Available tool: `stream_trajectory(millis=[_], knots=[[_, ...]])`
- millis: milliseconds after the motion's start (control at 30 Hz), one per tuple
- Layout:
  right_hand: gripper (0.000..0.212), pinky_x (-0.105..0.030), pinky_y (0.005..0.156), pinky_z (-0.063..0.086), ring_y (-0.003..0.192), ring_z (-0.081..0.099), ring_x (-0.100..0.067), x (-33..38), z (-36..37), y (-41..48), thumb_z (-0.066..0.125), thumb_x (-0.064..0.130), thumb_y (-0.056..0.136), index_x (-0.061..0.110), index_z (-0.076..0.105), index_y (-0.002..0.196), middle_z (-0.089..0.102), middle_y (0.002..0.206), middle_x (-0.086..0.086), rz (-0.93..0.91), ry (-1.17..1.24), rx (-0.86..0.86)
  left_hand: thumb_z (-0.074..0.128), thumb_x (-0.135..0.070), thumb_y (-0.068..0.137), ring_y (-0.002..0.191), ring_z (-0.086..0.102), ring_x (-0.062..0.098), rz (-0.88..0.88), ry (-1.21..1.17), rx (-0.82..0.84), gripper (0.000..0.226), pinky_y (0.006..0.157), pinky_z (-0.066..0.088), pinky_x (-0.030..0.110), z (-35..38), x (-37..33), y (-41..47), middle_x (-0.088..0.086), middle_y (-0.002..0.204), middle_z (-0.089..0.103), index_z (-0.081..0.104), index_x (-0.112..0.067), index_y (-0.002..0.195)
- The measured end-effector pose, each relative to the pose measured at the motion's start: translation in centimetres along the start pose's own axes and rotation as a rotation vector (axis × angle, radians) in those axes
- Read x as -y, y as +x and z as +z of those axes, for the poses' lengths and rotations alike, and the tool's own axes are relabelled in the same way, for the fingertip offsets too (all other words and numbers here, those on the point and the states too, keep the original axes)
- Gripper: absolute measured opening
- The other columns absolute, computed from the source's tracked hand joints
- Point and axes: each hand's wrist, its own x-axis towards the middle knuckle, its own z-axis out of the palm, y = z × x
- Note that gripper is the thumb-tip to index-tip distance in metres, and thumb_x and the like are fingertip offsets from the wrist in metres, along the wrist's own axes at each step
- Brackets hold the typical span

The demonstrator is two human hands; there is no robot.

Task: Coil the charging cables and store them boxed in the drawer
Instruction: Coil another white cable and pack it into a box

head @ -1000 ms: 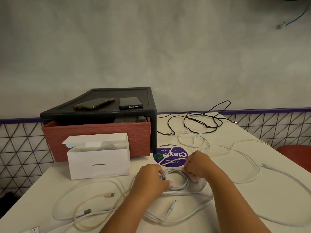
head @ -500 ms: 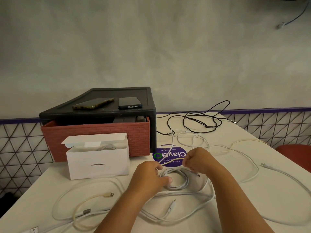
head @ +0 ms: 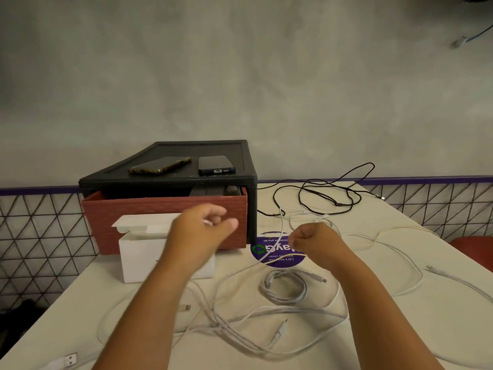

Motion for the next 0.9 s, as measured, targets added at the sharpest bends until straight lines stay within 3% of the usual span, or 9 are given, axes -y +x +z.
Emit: stream_trajectory(millis=[233,333,433,533,600,667,800,900], knots=[[0.014,-0.026,0.067,0.046,0.074,0.057,-0.014,2.2,1.5,-0.4,0.061,0.015,0.085,0.025,0.062,0.075,0.063,0.077,0.005,-0.097,0.008,0.049,0.067,-0.025,0.084,0.081,0.052,0.000,-0.084,-0.142,-0.363,0.015,0.063,0.034,0.015,-7.1,1.0,0.8,-0.013,0.088,0.059,0.064,-0.027,0.099],[0.016,-0.022,0.060,0.041,0.066,0.052,-0.009,2.3,2.0,-0.3,0.063,0.017,0.083,0.027,0.059,0.071,0.058,0.070,0.009,-0.107,-0.043,0.069,0.064,-0.021,0.086,0.089,0.053,0.009,-0.148,-0.159,-0.481,0.018,0.072,0.037,0.020,-8.4,3.0,1.1,-0.010,0.094,0.058,0.064,-0.024,0.105],[0.004,-0.018,0.058,0.043,0.071,0.056,-0.011,2.5,2.3,-0.4,0.063,0.017,0.084,0.021,0.063,0.083,0.059,0.074,0.009,-0.112,-0.063,0.073,0.054,-0.012,0.092,0.098,0.045,0.010,-0.249,-0.152,-0.572,0.023,0.082,0.040,0.030,-8.8,5.2,1.5,-0.010,0.107,0.051,0.061,-0.024,0.111],[0.009,-0.005,0.050,0.040,0.067,0.056,-0.003,3.2,3.0,-0.8,0.061,0.015,0.085,0.021,0.063,0.092,0.060,0.078,0.010,-0.104,-0.034,0.080,0.044,-0.001,0.092,0.100,0.047,0.014,-0.357,-0.144,-0.538,0.036,0.084,0.040,0.032,-8.5,7.7,2.1,-0.005,0.115,0.054,0.057,-0.022,0.118],[0.015,-0.012,0.067,0.047,0.077,0.060,-0.008,3.9,4.2,-1.1,0.064,0.019,0.085,0.026,0.063,0.099,0.062,0.091,0.008,-0.132,-0.019,0.070,0.045,0.000,0.090,0.099,0.050,0.018,-0.425,-0.134,-0.454,0.039,0.084,0.041,0.034,-8.0,9.1,2.3,-0.001,0.119,0.057,0.055,-0.019,0.122],[0.034,-0.021,0.082,0.044,0.093,0.057,-0.010,4.6,5.6,-1.7,0.064,0.027,0.086,0.029,0.058,0.119,0.056,0.110,0.008,-0.168,-0.006,0.105,0.045,-0.002,0.089,0.096,0.051,0.022,-0.459,-0.123,-0.362,0.041,0.082,0.041,0.033,-7.2,9.9,2.2,0.005,0.121,0.058,0.052,-0.016,0.127],[0.056,-0.024,0.097,0.037,0.122,0.045,-0.012,5.4,8.4,-2.6,0.056,0.038,0.090,0.029,0.035,0.142,0.037,0.144,0.006,-0.286,-0.030,0.188,0.048,-0.018,0.094,0.110,0.050,0.029,-0.477,-0.087,-0.276,0.040,0.083,0.038,0.033,-6.3,10.1,2.1,0.010,0.128,0.052,0.046,-0.017,0.134],[0.063,-0.026,0.101,0.036,0.128,0.041,-0.014,5.3,9.5,-2.7,0.051,0.045,0.091,0.030,0.024,0.145,0.029,0.150,0.006,-0.307,-0.020,0.220,0.050,-0.026,0.095,0.099,0.050,0.026,-0.463,-0.076,-0.252,0.033,0.086,0.041,0.035,-6.1,10.3,2.1,0.008,0.115,0.054,0.053,-0.015,0.126]])
